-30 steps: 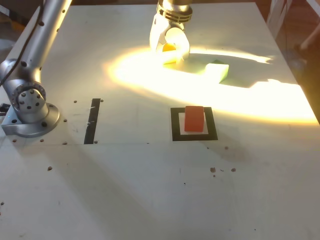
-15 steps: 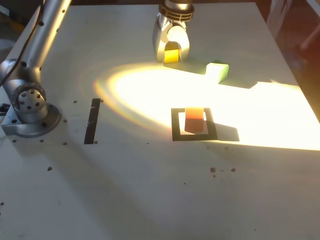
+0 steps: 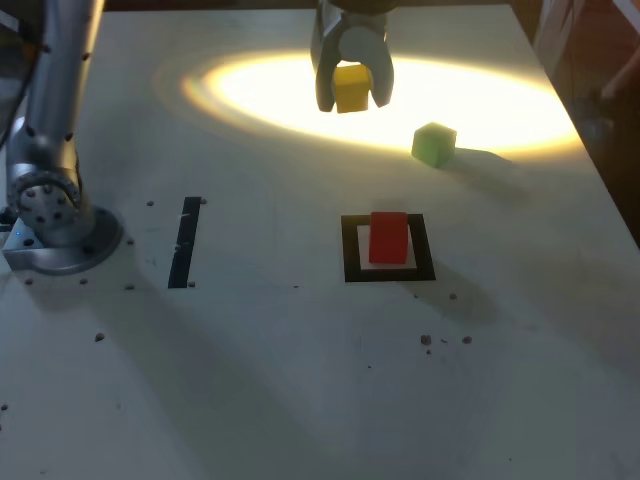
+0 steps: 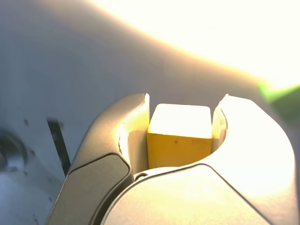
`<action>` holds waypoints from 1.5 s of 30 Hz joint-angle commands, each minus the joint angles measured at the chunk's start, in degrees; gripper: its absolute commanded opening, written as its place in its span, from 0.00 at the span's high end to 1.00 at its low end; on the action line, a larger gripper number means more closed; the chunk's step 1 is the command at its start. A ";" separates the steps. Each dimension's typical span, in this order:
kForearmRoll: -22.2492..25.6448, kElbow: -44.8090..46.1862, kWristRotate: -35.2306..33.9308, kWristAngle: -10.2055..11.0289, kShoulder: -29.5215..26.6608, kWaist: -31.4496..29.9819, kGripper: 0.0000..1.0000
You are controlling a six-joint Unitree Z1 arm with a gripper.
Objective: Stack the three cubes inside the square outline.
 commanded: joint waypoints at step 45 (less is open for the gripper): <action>-6.79 4.96 -15.35 -3.48 6.13 -23.52 0.74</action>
